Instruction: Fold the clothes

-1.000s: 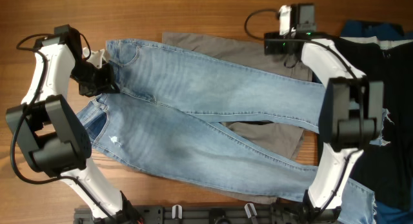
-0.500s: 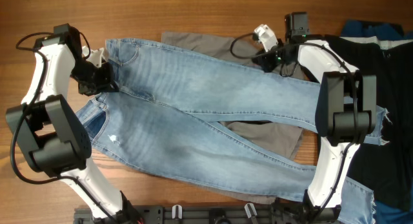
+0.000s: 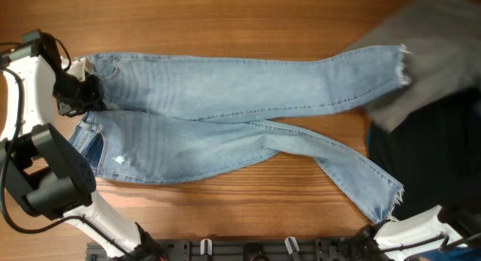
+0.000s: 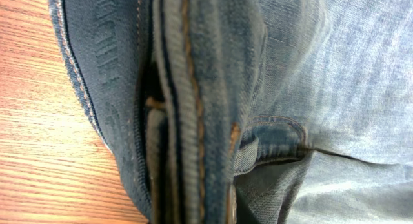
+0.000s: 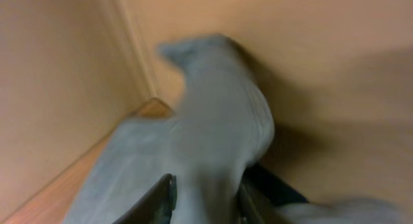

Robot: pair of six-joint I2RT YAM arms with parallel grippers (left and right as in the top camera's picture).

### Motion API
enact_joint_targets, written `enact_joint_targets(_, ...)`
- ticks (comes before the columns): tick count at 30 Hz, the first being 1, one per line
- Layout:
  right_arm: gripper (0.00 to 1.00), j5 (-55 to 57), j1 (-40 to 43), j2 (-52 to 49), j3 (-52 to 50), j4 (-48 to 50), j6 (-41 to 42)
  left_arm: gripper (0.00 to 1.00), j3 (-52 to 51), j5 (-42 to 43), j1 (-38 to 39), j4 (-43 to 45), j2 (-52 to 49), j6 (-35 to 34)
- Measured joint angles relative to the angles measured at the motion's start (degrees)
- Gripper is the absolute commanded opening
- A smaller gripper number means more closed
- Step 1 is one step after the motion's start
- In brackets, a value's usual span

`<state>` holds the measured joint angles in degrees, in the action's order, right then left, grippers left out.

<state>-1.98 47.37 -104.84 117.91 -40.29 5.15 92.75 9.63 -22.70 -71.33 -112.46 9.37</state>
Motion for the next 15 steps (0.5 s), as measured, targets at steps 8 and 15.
enact_joint_targets(8,0.67,-19.39,-2.27,0.07,0.02,-8.63,-3.82,0.36,0.0,0.5,0.31,-0.13,0.0,0.5)
enact_joint_targets(15,0.7,-27.71,-26.71,-0.07,0.0,-26.62,-4.37,0.04,0.11,2.29,5.62,0.39,0.0,0.35)
